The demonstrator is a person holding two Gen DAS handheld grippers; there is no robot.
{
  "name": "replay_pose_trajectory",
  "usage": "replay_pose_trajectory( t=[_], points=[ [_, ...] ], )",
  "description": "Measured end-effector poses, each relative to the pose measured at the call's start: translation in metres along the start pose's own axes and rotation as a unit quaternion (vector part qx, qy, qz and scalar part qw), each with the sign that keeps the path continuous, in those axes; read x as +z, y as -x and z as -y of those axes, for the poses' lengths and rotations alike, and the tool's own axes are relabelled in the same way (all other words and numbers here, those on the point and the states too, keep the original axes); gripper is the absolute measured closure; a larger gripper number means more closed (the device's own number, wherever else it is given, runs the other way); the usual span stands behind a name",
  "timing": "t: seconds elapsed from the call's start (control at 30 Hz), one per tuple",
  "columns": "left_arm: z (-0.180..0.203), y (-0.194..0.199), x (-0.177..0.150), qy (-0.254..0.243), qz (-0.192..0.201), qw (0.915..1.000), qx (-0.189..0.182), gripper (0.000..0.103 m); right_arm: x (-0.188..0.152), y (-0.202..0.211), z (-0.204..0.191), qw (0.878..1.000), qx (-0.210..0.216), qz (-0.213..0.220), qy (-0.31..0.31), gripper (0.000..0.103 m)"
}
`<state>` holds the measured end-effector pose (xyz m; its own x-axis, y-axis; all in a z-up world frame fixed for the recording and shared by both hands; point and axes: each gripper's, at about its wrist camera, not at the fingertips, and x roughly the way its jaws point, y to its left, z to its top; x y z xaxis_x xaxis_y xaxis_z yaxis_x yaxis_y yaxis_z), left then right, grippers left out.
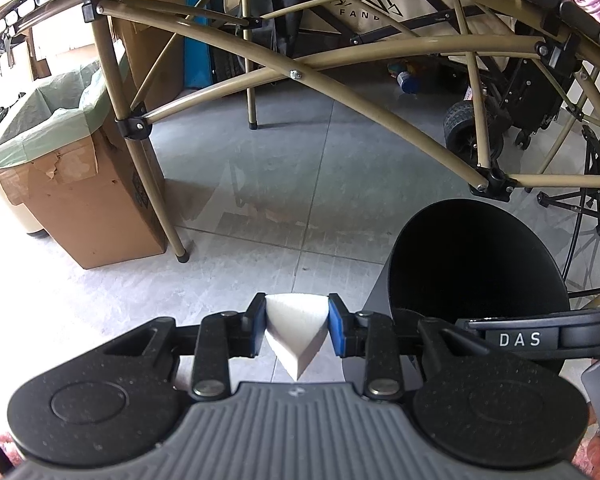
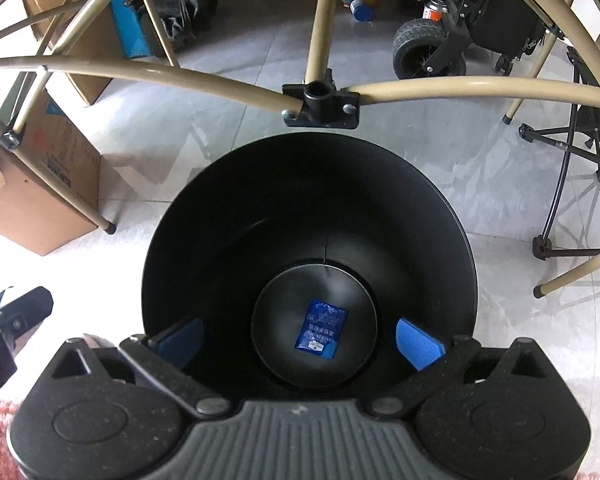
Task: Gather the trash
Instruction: 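Move the left tool over the bin and open it to drop the sponge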
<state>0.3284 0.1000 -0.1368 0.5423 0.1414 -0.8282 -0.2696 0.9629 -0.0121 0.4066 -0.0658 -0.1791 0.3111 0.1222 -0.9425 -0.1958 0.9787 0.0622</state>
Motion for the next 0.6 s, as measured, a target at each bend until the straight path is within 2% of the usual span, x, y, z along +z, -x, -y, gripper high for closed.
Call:
replay_pose_trajectory(
  t=[0.33,0.6],
  points=[
    [0.002,0.011,0.000,-0.005,0.003,0.9999,-0.009,0.071,-0.003,0.011,0.000,1.000,0.000,0.003,0.007,0.000],
    [0.009,0.024,0.003,-0.010,0.011,0.9996,-0.022,0.071,-0.008,0.031,0.009,1.000,0.007,0.024,0.006,0.000]
  ],
)
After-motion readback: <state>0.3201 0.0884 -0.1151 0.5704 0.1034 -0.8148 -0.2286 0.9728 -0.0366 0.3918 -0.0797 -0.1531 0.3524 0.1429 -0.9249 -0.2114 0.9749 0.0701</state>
